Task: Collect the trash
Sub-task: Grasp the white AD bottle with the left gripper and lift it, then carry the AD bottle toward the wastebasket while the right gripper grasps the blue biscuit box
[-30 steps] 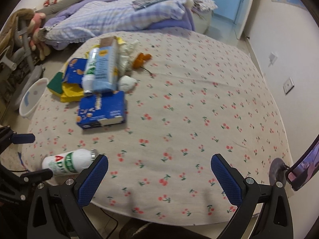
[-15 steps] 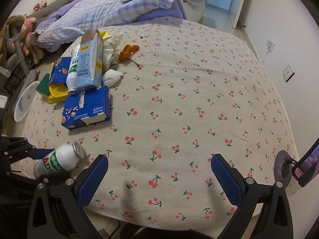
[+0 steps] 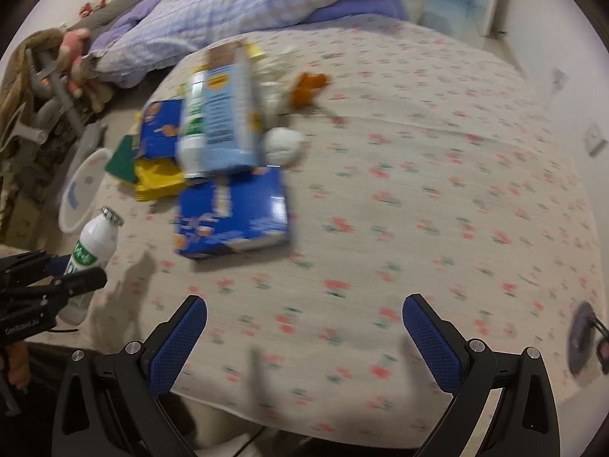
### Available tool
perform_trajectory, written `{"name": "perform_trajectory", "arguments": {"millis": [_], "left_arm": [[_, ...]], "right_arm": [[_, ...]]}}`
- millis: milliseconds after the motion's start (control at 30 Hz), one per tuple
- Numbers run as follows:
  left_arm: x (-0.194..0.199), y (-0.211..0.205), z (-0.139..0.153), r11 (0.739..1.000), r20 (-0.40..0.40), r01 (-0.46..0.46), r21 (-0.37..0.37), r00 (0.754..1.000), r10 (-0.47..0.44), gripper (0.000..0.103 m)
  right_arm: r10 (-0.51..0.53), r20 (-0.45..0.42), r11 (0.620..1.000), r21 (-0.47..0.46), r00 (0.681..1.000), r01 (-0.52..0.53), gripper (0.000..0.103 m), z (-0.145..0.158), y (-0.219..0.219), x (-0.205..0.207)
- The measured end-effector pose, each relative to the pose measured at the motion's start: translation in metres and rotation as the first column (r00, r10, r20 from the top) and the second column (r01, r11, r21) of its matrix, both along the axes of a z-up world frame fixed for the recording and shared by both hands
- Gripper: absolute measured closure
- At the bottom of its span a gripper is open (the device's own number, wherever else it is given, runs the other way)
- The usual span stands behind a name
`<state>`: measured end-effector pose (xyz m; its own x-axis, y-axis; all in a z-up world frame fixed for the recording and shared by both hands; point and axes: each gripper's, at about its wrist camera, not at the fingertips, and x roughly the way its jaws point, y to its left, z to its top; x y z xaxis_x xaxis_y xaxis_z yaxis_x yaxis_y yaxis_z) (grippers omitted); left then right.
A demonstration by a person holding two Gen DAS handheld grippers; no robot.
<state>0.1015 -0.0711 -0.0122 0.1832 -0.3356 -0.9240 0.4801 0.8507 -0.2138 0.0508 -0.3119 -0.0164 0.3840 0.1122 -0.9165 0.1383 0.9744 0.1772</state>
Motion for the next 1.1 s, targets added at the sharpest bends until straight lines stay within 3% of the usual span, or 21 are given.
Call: {"name": "perform_trajectory", "arguments": {"millis": [133,500,833,1000,1100], "left_arm": [[0.005,0.028,-0.007,0.995,-0.008,-0.099,-0.032,0.995,0.099,0.062],[0.008,0.069,-0.014,0.970,-0.006,-0.235,-0.064,0.972,0.235,0.062],[0.006,0.077,-0.017,0.960,-0.034,-0.266,-0.090,0.964,0.264,0.062],[0.004,0.075,-0.015,0.959,-0.026,-0.268,-0.097,0.964,0.266,0.062],[0.003,0.078,-0.014,0.956,-0.022,-0.274,-0.103,0.962,0.273,0.062]], "right_arm": [[0.044,-0.013,0.998,0.054,0.999,-0.043,0.000,-0.005,0.019,0.024],[0.081,-0.053,0.996,-0.022,0.995,-0.082,0.000,-0.038,0.045,0.064],[0.091,-0.069,0.996,0.012,0.993,-0.090,0.000,-0.045,0.065,0.077],[0.105,-0.066,0.993,-0.047,0.992,-0.108,0.004,-0.047,0.080,0.080],[0.098,-0.056,0.995,-0.024,0.994,-0.099,0.005,-0.045,0.083,0.081]]}}
